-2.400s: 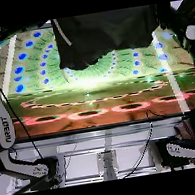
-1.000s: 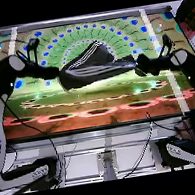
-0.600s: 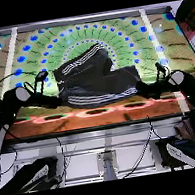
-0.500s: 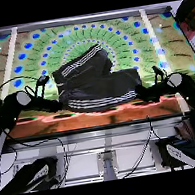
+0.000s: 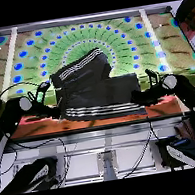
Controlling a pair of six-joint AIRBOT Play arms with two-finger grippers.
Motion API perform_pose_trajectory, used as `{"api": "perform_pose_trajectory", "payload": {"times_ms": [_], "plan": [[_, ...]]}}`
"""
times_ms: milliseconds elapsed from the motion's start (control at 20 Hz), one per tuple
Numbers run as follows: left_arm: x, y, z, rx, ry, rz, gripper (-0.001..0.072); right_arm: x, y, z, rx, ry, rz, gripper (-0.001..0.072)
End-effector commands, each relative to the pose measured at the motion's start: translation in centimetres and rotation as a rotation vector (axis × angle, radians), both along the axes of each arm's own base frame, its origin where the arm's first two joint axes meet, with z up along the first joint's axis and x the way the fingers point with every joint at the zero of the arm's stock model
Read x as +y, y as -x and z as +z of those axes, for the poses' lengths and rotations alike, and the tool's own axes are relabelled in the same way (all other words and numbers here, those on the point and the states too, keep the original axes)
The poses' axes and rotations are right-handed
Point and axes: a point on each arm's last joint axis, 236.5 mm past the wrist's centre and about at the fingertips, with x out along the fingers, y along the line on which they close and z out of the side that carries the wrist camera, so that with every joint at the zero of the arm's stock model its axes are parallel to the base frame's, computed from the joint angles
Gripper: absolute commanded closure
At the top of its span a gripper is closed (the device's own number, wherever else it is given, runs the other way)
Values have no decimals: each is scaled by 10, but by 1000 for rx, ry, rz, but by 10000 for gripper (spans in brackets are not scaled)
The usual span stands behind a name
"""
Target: Fold the clothes and pants, and hang the long-sleeved shirts on hangers.
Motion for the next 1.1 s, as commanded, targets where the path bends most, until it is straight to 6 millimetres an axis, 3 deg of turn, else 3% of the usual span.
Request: {"api": "perform_pose_trajectory", "payload": {"times_ms": [0,100,200,350,450,650,800,850,900,1050], "plan": [[0,-7,6,-20,7,27,264,4,-32,33,-120,-11,-5,331],[-2,-20,27,-61,15,22,264,6,-63,64,-232,-24,-23,331],[-8,-46,67,-185,46,28,264,10,-100,80,-309,-41,-51,331],[-26,-82,140,-411,155,58,264,26,-175,73,-368,-96,-108,323],[-34,-96,171,-521,226,88,265,33,-226,47,-371,-111,-146,322],[-51,-92,181,-511,324,105,271,50,-278,-14,-194,-301,-276,322],[-59,-91,185,-504,366,112,272,44,-302,-24,-193,-381,-299,317],[-60,-91,186,-503,371,113,271,35,-309,-27,-204,-376,-304,235],[-60,-91,186,-503,375,114,272,29,-314,-30,-199,-385,-317,211],[-71,-89,193,-491,442,127,272,26,-317,-40,-140,-433,-308,198]]}}
